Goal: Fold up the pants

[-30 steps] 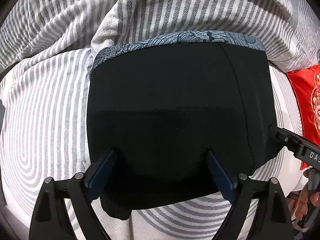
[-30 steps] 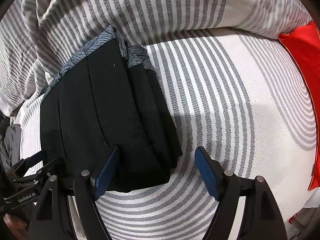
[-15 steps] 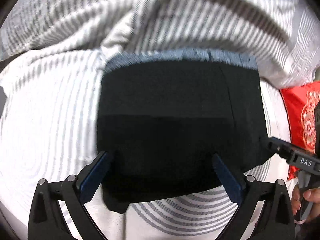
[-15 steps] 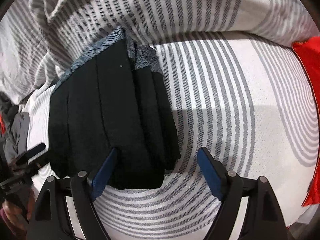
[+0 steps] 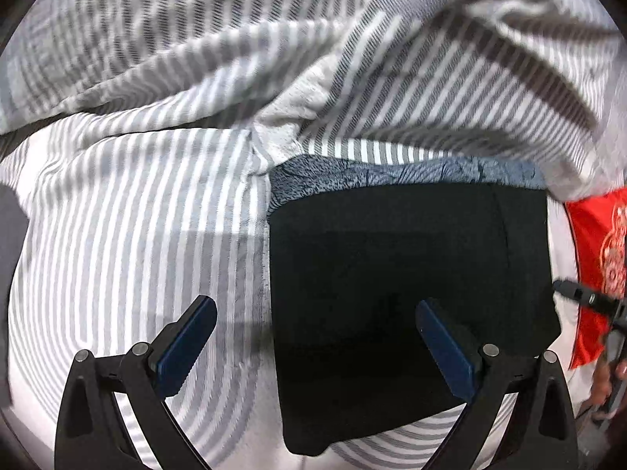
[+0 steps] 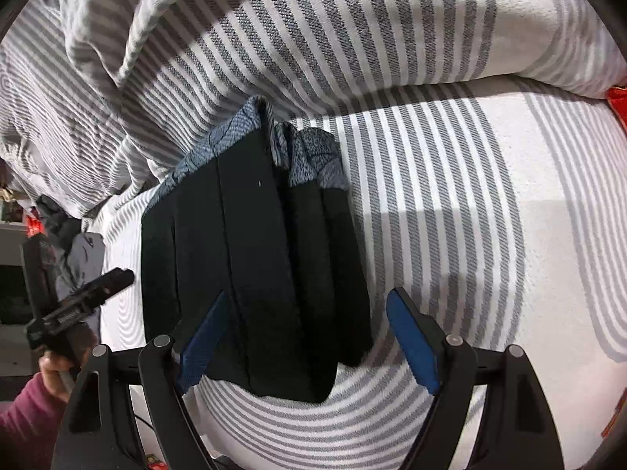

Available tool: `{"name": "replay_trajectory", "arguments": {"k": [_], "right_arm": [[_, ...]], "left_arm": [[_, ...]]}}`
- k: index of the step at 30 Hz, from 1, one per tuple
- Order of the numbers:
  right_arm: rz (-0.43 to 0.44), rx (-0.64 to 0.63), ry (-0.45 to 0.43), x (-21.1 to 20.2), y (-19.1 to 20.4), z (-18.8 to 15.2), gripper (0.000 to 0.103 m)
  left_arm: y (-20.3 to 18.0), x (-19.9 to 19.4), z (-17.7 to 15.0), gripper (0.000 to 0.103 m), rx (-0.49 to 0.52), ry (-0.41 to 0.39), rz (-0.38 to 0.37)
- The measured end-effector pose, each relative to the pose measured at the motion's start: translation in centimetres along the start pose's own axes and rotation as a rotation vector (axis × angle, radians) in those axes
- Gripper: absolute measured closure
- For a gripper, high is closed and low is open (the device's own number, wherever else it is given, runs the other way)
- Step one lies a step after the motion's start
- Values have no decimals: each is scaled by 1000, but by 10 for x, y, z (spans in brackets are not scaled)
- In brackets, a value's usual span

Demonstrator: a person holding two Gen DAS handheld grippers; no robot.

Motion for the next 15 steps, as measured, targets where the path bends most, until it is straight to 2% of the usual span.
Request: {"name": "replay_trajectory", "arguments": {"k": [7, 12, 15], "right_arm": [[85, -17, 42, 22, 1, 14, 18], [161, -21, 100, 41, 5, 16, 18], [178, -35, 121, 51, 5, 16, 18]], "left_arm": [[-6, 17, -11, 1, 91, 26, -37], [-6, 28, -18, 1, 62, 61, -71], [-8, 35, -17, 1, 53, 70, -89]]}}
Point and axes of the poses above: each gripper's, at about its wrist camera, not at the fingertips, and x roughly the way its jaws point, y to its left, z to its top, the point moved 7 cm from there along x, roughly the way its jaws point, and after that the axes turned 15 degrees about -y, right-handed, at the moved point
